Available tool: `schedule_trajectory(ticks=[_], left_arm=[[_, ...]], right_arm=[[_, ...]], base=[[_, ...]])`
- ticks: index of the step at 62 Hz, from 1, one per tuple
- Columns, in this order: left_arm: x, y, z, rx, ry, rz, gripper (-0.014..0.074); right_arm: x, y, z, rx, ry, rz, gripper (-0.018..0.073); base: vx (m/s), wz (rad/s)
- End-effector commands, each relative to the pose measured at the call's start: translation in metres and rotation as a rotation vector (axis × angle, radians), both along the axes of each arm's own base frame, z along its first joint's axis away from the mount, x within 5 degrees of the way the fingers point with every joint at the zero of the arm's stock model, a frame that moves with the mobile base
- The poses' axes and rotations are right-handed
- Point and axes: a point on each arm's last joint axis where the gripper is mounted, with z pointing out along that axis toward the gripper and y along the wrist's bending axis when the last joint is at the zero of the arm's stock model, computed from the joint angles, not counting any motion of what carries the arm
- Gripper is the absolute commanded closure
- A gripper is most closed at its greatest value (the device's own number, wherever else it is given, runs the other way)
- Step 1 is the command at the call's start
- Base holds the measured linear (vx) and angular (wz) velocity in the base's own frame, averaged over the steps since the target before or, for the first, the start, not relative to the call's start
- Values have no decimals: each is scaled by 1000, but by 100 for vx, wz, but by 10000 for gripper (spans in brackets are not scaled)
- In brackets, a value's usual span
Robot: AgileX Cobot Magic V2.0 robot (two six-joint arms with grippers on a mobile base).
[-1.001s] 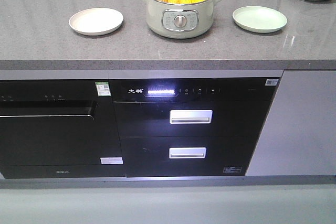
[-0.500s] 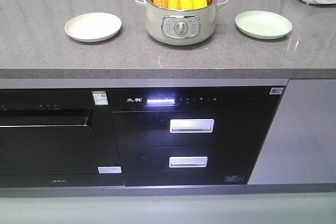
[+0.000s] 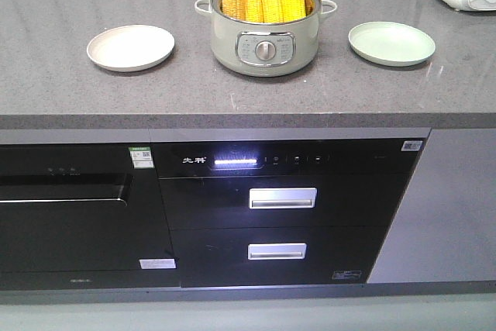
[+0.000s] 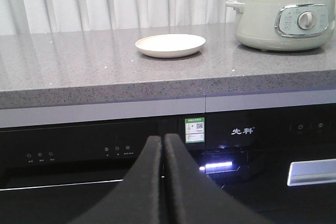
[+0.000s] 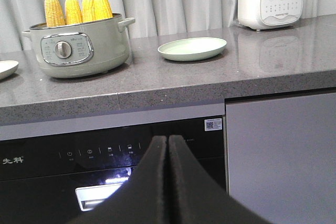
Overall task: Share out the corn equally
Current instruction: 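Approach the counter edge, centering the pot between the two plates, then drive up to the counter edge and stop in front of the pot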
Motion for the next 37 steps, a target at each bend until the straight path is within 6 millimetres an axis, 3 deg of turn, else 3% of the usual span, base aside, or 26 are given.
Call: schedule_trajectory(ticks=[1, 37], left_arm=[[0, 0, 3, -7, -75, 1, 603], [0, 0, 3, -7, -75, 1, 603]], right_arm=[[0, 0, 4, -19, -69, -6, 565], [0, 0, 4, -19, -69, -6, 565]], base=[[8, -2], [8, -1]])
